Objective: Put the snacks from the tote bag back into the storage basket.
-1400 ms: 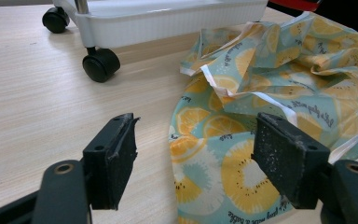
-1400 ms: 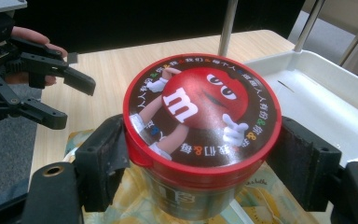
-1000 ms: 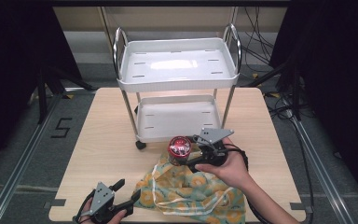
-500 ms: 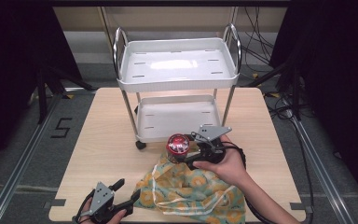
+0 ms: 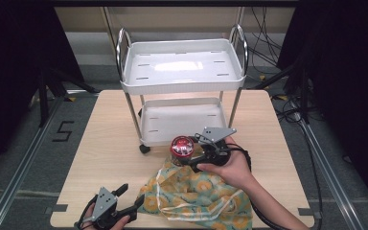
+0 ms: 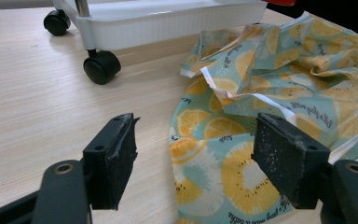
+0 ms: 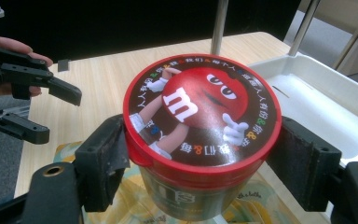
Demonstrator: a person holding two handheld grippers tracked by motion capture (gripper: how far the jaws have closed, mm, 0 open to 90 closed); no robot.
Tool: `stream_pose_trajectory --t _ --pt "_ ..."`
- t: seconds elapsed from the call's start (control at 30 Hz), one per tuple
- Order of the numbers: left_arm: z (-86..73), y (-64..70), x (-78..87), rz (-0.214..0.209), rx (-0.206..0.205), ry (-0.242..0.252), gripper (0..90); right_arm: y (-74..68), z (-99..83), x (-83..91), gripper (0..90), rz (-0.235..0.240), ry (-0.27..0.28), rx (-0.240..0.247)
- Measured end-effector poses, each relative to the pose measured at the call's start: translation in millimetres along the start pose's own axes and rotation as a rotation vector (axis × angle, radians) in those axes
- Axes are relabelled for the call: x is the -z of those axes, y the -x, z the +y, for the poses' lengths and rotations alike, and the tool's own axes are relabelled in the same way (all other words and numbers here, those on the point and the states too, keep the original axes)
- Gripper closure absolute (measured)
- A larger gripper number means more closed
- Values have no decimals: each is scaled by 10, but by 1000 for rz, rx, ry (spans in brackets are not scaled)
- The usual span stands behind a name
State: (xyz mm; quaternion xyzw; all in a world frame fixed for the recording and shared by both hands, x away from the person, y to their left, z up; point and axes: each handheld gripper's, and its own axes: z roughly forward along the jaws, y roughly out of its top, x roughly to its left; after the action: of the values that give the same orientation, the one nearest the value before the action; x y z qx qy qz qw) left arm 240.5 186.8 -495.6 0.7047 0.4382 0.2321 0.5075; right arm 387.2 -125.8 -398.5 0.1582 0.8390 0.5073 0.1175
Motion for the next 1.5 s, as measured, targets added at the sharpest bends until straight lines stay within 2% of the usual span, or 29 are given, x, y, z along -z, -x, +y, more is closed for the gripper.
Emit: stream_pose_trajectory --t 0.13,0.23,0.27,0.4,0.57,0.6,0.67,0.7,1.13,1.2,1.27,1.33,1.5 --pt "1 -3 4 2 -4 -3 296 11 1 -8 261 -4 -4 11" --pt "0 -3 6 2 -4 -3 296 4 10 -13 261 -3 -8 -13" --pt "-1 -4 6 1 -4 -4 296 18 16 -20 261 -3 -3 9" --pt "0 -3 8 2 -4 -4 296 19 30 -35 261 1 -12 7" --pt "-1 -4 6 0 -4 -4 296 2 39 -51 261 0 -22 -22" --pt "0 -4 7 0 -4 -4 296 20 44 -62 262 0 -15 0" --pt "0 -4 8 1 -3 -3 296 33 55 -66 261 4 -16 10" --pt "0 -5 9 1 -2 -2 296 28 56 -63 261 -8 -13 1" --pt "-1 -4 10 0 -2 -2 296 55 82 -97 261 -8 -10 10" --pt "-6 -9 -3 -12 3 16 296 59 82 -103 262 -7 -10 10" --pt "-5 -14 -3 -15 -3 16 296 45 80 -102 261 -9 -15 -11" --pt "-2 -9 7 -1 -1 1 296 49 80 -103 261 -8 -15 -9" --pt "0 -5 9 0 -1 -1 296 70 91 -101 261 -3 -21 -2"
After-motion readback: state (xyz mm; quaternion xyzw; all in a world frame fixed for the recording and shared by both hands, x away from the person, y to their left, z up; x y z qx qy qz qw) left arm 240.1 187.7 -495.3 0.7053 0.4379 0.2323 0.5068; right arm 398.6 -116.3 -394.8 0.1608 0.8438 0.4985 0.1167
